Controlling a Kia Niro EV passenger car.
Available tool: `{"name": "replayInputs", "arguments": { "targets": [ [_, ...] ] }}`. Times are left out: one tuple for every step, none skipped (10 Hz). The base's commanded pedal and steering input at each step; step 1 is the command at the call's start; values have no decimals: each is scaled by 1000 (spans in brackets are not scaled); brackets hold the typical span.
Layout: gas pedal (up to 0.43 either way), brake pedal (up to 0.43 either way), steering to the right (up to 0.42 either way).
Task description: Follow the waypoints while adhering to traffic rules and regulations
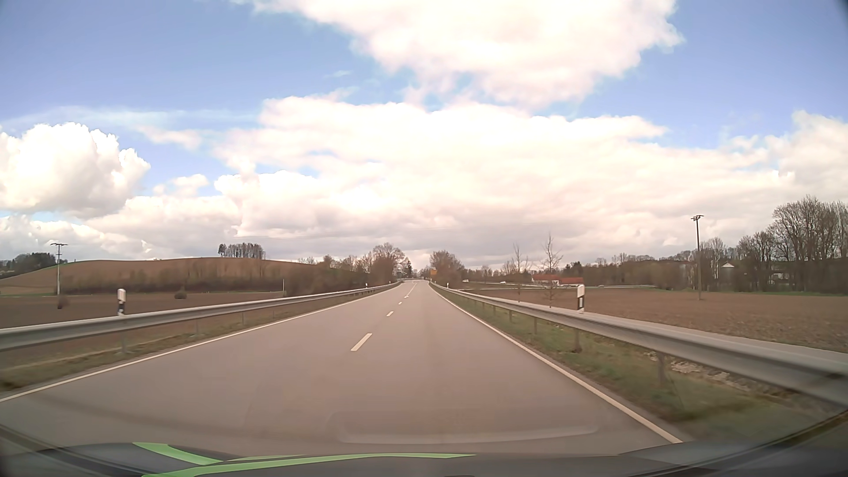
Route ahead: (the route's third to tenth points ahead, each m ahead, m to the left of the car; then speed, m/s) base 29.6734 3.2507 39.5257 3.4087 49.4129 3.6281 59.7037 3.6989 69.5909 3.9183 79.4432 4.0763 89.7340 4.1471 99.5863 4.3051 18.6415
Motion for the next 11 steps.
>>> {"name": "replayInputs", "arguments": {
  "targets": [
    [209, 0, 0],
    [209, 0, 0],
    [220, 0, -1],
    [220, 0, -1],
    [220, 0, -1],
    [220, 0, -1],
    [220, 0, -1],
    [220, 0, -1],
    [220, 0, -1],
    [220, 0, -1],
    [220, 0, -1]
  ]
}}
